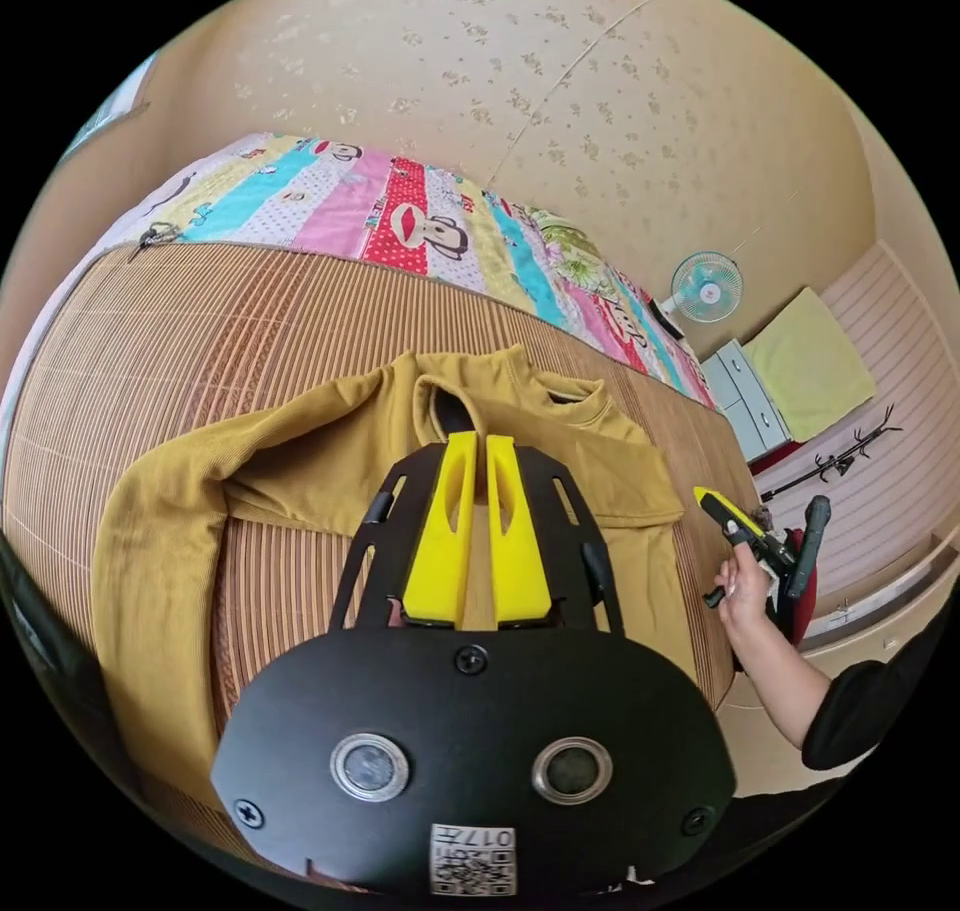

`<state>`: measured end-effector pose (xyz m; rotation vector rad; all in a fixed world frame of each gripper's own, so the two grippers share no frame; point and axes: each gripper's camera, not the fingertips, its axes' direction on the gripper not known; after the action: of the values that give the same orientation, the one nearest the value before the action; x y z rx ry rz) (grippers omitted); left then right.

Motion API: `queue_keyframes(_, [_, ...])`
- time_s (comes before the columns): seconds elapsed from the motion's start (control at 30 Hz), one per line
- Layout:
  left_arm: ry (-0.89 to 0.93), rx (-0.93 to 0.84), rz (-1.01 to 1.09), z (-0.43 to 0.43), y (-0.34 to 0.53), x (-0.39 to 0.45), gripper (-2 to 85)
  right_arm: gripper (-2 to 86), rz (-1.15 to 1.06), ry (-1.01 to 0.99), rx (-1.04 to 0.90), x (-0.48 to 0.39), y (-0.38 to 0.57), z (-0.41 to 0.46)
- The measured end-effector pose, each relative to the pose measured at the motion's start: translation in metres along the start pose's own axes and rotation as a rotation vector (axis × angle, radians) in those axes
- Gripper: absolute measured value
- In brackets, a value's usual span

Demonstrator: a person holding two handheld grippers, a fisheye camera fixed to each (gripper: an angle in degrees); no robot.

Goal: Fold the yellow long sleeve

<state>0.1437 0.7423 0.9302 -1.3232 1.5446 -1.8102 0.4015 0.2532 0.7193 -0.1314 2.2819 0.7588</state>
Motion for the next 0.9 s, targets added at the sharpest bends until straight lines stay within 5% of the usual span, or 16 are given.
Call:
queue_keyframes(0.2, [-0.002, -0.047, -0.133, 0.006, 0.008, -0.025, 1.4, 7.1, 0.284, -0.104, -0.08, 0.051, 0.003, 0.022])
queue_keyframes(0.4, [-0.083, 0.051, -0.246, -0.016, 0.028, -0.022, 5.5, 7.4, 0.224, -0.093, -0.09, 0.063, 0.01, 0.01])
queue_keyframes(0.73, [0.29, -0.249, 0.177, 0.11, -0.034, 0.157, 8.1, 3.8, 0.026, -0.208, -0.263, 0.074, 0.013, 0.039])
queue_keyframes(0.9, [0.354, -0.21, 0.163, 0.156, -0.041, 0.214, 8.3, 2.7, 0.072, -0.158, -0.245, 0.108, 0.007, 0.044])
